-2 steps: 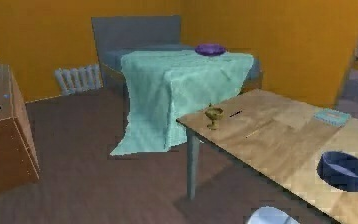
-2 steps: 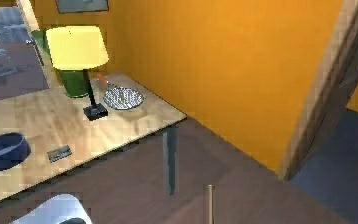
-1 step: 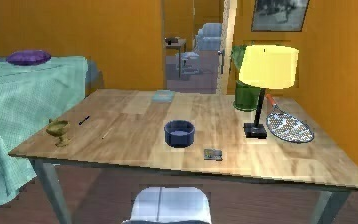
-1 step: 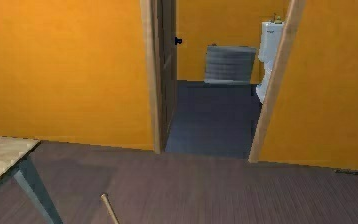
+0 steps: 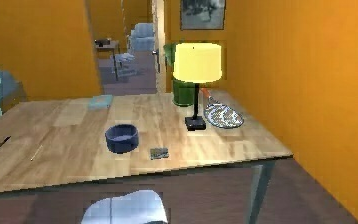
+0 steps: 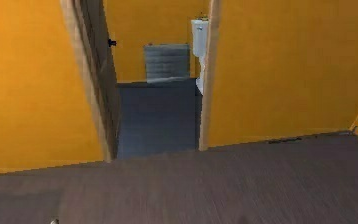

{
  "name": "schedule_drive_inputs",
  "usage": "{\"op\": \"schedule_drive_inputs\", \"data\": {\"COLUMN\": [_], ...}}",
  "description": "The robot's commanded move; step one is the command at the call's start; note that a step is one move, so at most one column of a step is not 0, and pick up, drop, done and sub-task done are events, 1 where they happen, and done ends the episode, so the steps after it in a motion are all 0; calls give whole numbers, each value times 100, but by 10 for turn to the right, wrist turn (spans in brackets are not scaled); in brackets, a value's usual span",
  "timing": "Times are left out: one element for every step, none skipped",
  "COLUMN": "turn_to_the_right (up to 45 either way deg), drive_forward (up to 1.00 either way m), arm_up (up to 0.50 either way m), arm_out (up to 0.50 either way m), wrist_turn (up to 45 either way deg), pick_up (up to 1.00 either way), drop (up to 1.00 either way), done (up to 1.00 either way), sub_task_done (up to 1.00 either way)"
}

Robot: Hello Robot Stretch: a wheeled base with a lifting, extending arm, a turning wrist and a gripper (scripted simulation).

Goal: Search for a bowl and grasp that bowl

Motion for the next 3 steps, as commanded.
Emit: {"op": "schedule_drive_inputs", "data": {"turn_to_the_right": [0,-450,-450], "drive_forward": [20,0,0], "arm_up": [0,0,0], "arm_out": [0,0,0], "wrist_turn": [0,0,0], "pick_up": [0,0,0], "drop": [0,0,0], "done": [0,0,0], "sub_task_done": [0,0,0]}}
